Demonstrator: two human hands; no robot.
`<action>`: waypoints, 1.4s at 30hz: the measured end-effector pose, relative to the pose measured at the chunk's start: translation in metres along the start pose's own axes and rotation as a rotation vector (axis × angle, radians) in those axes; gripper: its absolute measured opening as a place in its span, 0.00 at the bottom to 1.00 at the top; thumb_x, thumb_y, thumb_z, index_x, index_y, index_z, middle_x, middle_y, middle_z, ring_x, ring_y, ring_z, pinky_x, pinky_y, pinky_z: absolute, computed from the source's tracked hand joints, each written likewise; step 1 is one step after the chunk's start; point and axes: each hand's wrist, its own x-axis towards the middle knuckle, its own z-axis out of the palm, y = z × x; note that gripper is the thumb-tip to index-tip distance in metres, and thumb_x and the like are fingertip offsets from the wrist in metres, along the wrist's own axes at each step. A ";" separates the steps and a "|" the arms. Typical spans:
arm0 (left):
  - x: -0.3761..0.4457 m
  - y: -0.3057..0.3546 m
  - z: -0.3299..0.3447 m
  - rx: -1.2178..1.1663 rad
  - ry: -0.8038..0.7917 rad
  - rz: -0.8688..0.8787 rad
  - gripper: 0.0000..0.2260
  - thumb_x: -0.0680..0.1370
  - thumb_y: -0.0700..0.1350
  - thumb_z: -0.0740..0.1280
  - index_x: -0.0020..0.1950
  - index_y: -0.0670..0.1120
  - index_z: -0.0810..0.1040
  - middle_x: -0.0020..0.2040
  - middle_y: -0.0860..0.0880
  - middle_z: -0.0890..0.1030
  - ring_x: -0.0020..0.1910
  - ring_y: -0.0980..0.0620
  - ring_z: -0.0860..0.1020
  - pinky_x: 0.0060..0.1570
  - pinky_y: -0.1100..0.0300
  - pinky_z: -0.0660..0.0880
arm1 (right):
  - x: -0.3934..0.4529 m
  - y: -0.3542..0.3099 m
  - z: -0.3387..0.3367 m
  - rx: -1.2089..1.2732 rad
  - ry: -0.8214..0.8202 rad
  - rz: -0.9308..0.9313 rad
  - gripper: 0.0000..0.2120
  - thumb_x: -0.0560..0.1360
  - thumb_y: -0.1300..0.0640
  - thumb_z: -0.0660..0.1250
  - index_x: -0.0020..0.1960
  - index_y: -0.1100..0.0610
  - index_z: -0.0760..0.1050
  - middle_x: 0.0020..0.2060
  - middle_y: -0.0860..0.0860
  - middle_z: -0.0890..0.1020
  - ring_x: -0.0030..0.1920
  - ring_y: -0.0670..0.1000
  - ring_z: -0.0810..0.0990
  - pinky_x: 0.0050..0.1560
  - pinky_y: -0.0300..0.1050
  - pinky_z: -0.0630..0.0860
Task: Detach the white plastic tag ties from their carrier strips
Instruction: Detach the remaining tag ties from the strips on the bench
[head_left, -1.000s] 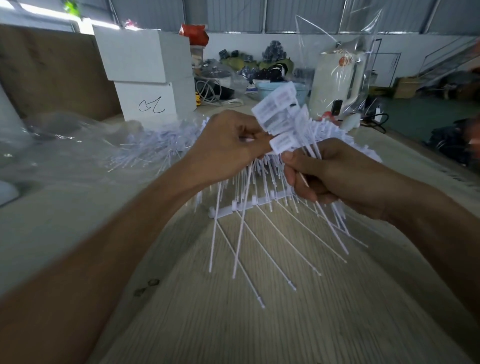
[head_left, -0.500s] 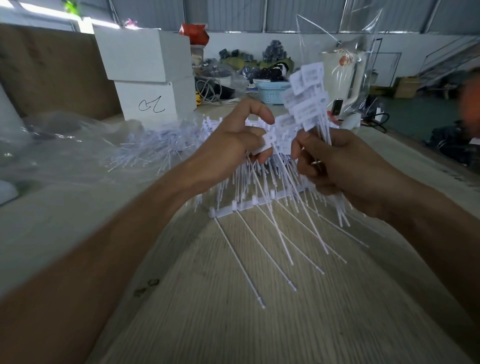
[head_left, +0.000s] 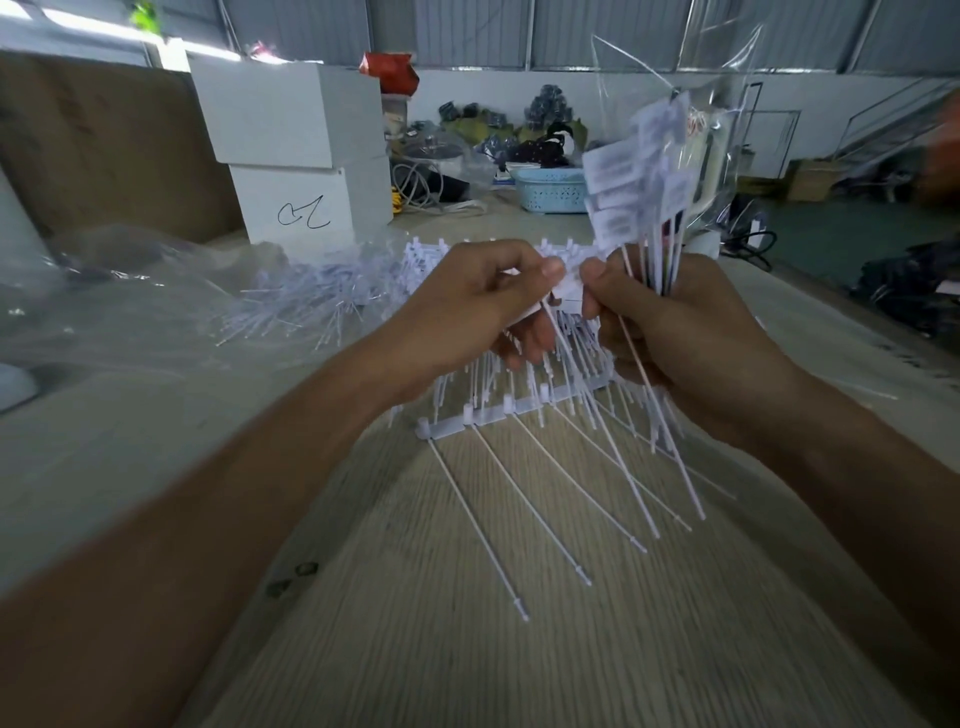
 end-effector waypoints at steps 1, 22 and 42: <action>0.000 -0.001 0.003 -0.048 0.003 -0.015 0.16 0.84 0.47 0.63 0.51 0.33 0.76 0.31 0.44 0.81 0.29 0.48 0.78 0.30 0.57 0.75 | 0.000 0.000 0.000 0.001 0.008 -0.019 0.16 0.82 0.52 0.64 0.39 0.59 0.76 0.24 0.48 0.68 0.25 0.48 0.64 0.27 0.40 0.62; -0.001 0.001 -0.009 -0.359 -0.368 -0.159 0.14 0.78 0.43 0.63 0.35 0.46 0.83 0.25 0.48 0.59 0.23 0.54 0.54 0.28 0.56 0.49 | -0.003 -0.010 -0.022 -0.500 -0.173 -0.569 0.08 0.81 0.58 0.63 0.45 0.54 0.78 0.34 0.37 0.78 0.37 0.33 0.77 0.42 0.25 0.70; 0.003 -0.006 -0.016 0.808 0.014 0.299 0.13 0.77 0.42 0.64 0.36 0.38 0.79 0.26 0.49 0.71 0.26 0.51 0.70 0.34 0.65 0.67 | 0.001 0.003 -0.024 -0.683 -0.246 -0.417 0.09 0.81 0.60 0.65 0.47 0.64 0.80 0.37 0.58 0.82 0.35 0.51 0.78 0.39 0.46 0.72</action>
